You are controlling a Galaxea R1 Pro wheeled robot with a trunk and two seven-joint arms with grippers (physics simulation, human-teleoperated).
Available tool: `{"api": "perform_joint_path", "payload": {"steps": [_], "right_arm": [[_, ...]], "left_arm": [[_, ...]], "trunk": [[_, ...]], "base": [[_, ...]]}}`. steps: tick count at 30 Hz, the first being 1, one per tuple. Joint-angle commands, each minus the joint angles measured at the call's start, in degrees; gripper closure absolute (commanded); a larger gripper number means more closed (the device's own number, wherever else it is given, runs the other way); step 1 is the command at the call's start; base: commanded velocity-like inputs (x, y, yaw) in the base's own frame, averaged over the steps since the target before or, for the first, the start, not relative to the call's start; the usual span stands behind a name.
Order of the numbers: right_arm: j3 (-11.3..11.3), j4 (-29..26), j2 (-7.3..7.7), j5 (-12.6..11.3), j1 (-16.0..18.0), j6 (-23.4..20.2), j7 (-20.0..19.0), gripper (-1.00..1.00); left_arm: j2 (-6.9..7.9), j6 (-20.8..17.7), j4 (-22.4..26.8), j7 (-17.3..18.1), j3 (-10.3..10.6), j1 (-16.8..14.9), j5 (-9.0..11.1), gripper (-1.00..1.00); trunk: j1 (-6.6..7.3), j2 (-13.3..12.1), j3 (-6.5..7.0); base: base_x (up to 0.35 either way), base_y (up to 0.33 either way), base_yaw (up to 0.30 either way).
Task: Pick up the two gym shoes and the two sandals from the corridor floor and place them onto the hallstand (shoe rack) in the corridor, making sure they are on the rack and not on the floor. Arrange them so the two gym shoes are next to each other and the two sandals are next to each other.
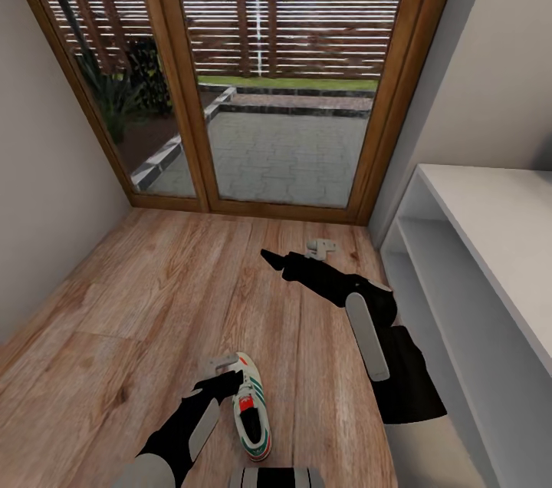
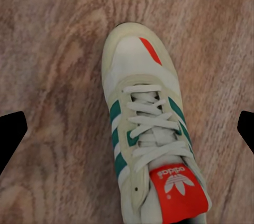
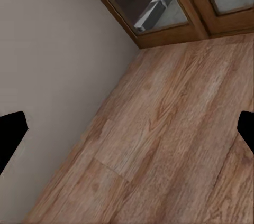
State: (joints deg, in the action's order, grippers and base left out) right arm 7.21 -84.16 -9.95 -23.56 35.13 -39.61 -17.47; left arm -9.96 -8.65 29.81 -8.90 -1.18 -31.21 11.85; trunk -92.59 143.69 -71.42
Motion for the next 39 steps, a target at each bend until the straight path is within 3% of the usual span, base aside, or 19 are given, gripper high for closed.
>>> {"api": "perform_joint_path", "payload": {"steps": [1, 9, 10, 13, 23, 39], "right_arm": [[-0.07, -0.04, -0.01, -0.20, 0.03, -0.30, -0.12, -1.00], [0.15, -0.04, 0.02, -0.71, 0.03, -0.30, -0.11, -1.00], [0.23, -0.04, 0.02, -0.78, 0.03, -0.36, -0.11, -1.00], [0.17, -0.04, 0.02, -0.78, 0.03, -0.37, -0.11, -1.00], [0.14, -0.04, 0.02, -0.79, 0.03, -0.35, -0.11, -1.00], [0.37, -0.11, 0.02, -0.79, 0.03, -0.22, -0.19, -1.00]], "left_arm": [[-0.04, -0.32, 0.14, -0.16, -0.10, 0.00, 0.37, -1.00], [-0.01, -0.33, 0.16, -0.15, 0.36, -0.02, 0.37, -1.00], [0.02, -0.40, 0.16, -0.15, 1.49, 0.00, 0.37, -1.00], [0.02, -0.40, 0.17, -0.15, 1.66, 0.00, 0.37, -1.00], [0.10, -0.41, 0.17, -0.17, 1.71, 0.00, 0.37, -1.00], [0.11, -0.41, 0.17, -0.21, 1.74, 0.09, 0.37, -1.00]], "trunk": [[0.01, 0.02, -0.05], [0.01, 0.02, -0.05], [0.01, 0.02, -0.05], [0.01, 0.02, -0.05], [0.01, 0.02, -0.05], [0.01, 0.02, -0.05]], "base": [[0.000, 0.000, 0.000], [0.000, 0.000, 0.000], [0.000, 0.000, 0.000], [-0.025, 0.000, 0.000], [-0.176, 0.000, 0.000], [-0.025, 0.000, 0.000]]}}
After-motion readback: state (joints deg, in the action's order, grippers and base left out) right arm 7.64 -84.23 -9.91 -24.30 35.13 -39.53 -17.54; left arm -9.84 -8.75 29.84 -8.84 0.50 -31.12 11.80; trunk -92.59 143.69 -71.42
